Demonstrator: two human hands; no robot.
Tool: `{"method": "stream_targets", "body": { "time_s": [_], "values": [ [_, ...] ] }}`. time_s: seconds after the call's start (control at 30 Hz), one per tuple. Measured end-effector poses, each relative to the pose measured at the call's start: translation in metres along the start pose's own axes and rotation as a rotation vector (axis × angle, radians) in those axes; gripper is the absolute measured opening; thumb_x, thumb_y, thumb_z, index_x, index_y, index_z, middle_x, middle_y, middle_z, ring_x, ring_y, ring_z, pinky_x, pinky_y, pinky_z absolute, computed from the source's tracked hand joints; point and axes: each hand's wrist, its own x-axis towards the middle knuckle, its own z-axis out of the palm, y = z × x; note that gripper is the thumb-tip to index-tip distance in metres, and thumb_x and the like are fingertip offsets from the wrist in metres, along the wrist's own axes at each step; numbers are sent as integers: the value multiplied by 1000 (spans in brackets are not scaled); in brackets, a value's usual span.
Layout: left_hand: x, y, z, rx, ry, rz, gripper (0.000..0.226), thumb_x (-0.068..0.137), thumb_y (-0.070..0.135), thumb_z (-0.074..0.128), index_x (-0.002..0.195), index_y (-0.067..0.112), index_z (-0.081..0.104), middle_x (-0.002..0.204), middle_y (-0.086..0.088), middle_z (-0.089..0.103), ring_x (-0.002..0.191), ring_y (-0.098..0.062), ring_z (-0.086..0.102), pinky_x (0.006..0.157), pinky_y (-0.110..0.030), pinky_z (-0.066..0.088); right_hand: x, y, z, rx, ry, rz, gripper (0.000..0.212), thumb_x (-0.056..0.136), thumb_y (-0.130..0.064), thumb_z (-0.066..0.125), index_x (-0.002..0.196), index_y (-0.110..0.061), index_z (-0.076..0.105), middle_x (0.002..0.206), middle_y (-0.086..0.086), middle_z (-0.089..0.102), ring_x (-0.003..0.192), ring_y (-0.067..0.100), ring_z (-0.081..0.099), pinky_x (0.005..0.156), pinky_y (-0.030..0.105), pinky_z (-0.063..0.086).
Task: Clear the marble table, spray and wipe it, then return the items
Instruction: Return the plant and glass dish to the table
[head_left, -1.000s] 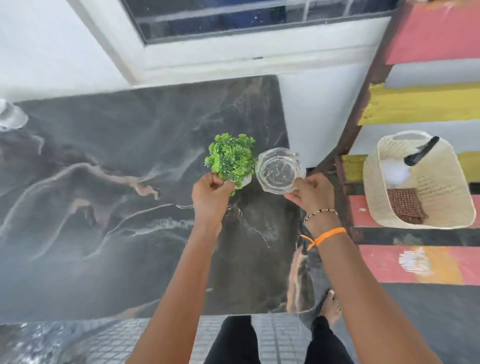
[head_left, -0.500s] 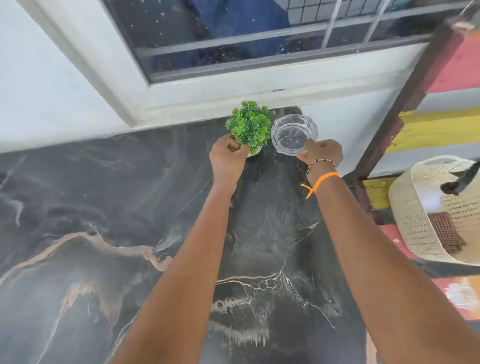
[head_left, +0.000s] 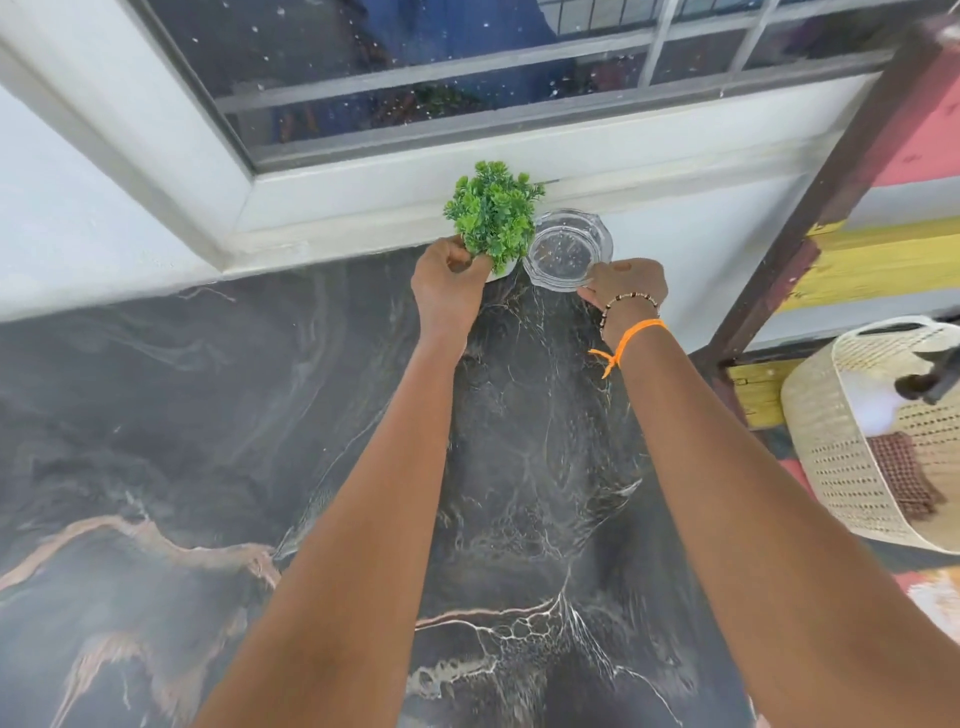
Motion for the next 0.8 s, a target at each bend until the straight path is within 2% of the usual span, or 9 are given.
{"method": "stream_targets", "body": {
  "time_s": [0.07,0.13,0.2,0.27,0.33,0.43,0.57,0.7,0.8],
  "values": [
    [-4,-2,-1,-17,-26,-44,17,77,15,61,64,20,52,99,-9,67,84,-13,59,82,-30,45,0,-1,-5,-14,-64,-48,15,84,-10,63,91,3,63,105,25,66,69,27,63,84,45,56],
    [-7,-7,-4,-119,-71,-86,8,75,18,60,82,21,58,103,-2,63,91,-14,57,91,-32,48,1,-1,-8,-133,-150,-105,53,78,-20,72,122,-4,49,126,19,53,74,24,62,86,42,55],
    [-7,-12,-7,-130,-153,-75,38,78,13,63,114,18,52,121,-2,56,106,-12,51,92,-26,43,-1,-2,-8,-329,-201,-232,76,70,-26,78,132,-9,38,133,15,39,92,26,60,92,41,52],
    [-6,-13,-6,19,-204,16,67,77,8,68,135,16,36,137,0,46,119,-12,43,95,-23,36,-3,-1,-7,-490,-212,-347,81,68,-26,80,133,-7,36,133,15,32,101,26,53,95,33,47],
    [-1,-13,-2,154,-170,105,76,72,12,76,137,16,36,135,0,50,118,-12,44,96,-24,37,-3,-2,-5,-545,-194,-402,79,67,-22,80,131,-7,37,132,16,31,106,27,52,94,30,44],
    [8,-13,4,266,-73,173,49,71,9,74,115,12,55,114,-3,63,110,-27,54,90,-37,47,-2,-2,-5,-552,-189,-425,79,66,-21,80,132,-8,38,132,17,33,104,27,49,94,26,40],
    [20,-17,6,325,-60,210,32,75,-1,58,105,9,57,105,-6,67,106,-35,54,86,-46,49,-1,-3,-5,-552,-176,-450,77,65,-23,81,130,-11,41,132,14,38,73,8,39,86,22,37],
    [23,-21,7,325,-67,235,38,76,0,58,112,10,58,110,-5,67,110,-33,53,89,-46,48,-3,-5,-3,-514,-163,-440,79,68,-20,80,133,-10,37,133,15,33,103,21,50,93,24,38],
    [18,-22,6,294,-75,253,48,75,6,65,122,14,56,119,-3,64,117,-30,50,99,-45,43,-7,-5,-2,-526,-155,-443,79,68,-22,79,133,-8,36,132,17,33,98,21,45,94,24,37]
  ]
}}
